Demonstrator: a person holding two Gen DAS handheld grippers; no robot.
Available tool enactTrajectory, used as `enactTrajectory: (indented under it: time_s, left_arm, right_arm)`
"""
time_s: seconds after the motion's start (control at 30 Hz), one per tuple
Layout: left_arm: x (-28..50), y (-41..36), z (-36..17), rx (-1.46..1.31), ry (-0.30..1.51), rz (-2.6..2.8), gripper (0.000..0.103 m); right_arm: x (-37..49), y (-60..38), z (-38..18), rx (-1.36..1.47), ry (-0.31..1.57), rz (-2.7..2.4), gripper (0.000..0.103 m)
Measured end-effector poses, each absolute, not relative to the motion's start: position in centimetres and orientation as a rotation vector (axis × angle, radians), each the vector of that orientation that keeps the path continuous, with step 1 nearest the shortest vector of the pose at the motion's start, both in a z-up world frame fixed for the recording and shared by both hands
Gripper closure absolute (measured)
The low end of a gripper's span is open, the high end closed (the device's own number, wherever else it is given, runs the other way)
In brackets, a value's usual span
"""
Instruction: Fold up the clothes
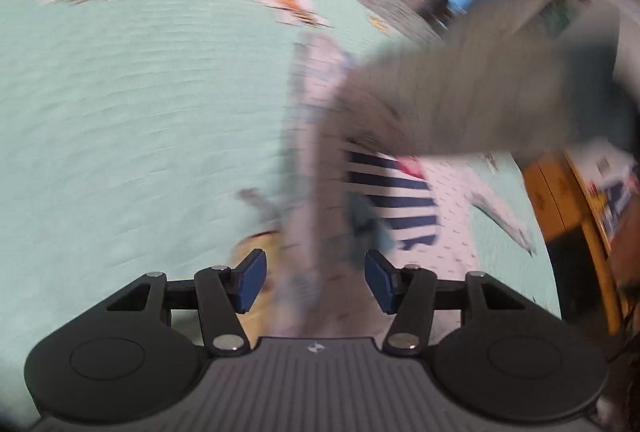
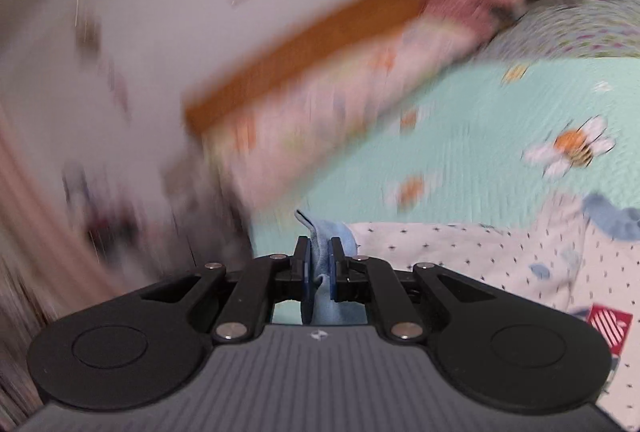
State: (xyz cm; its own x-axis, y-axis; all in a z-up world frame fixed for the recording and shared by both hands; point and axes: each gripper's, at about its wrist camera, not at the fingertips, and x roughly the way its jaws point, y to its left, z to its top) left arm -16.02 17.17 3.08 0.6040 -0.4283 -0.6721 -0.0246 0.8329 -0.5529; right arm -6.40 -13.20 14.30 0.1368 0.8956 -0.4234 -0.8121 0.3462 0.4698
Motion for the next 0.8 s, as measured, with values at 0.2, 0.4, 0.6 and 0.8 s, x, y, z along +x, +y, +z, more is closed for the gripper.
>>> enactTrajectory:
  time_s: [0.2,0.4,0.6,0.8]
  left_arm:
    - [-18.5,19.4,2.1,-0.573,0.937,-0.213,0.046]
    - [-17.8,19.2,2.7,-0.581,0.920,-0.255,0.045]
    - [-16.4,18.0,3.6,-0.563,0.886,-0.297,0.044]
    - [-15.9,16.3,2.8,-0.444,0.944,-0.272,0.040]
  right_arm:
    - [-11.6,-7.1,3.8,-0.309,0.964,1.231,0.093]
    - [-12.0,-7.2,4.3,-0.286,0.931,1.217,0.093]
    - [-11.7,-7.2,4.6,-0.263,1.002,1.234,0.048]
    - [-10.2,-11.0,5.6,0.028,0.973,1.128,0.048]
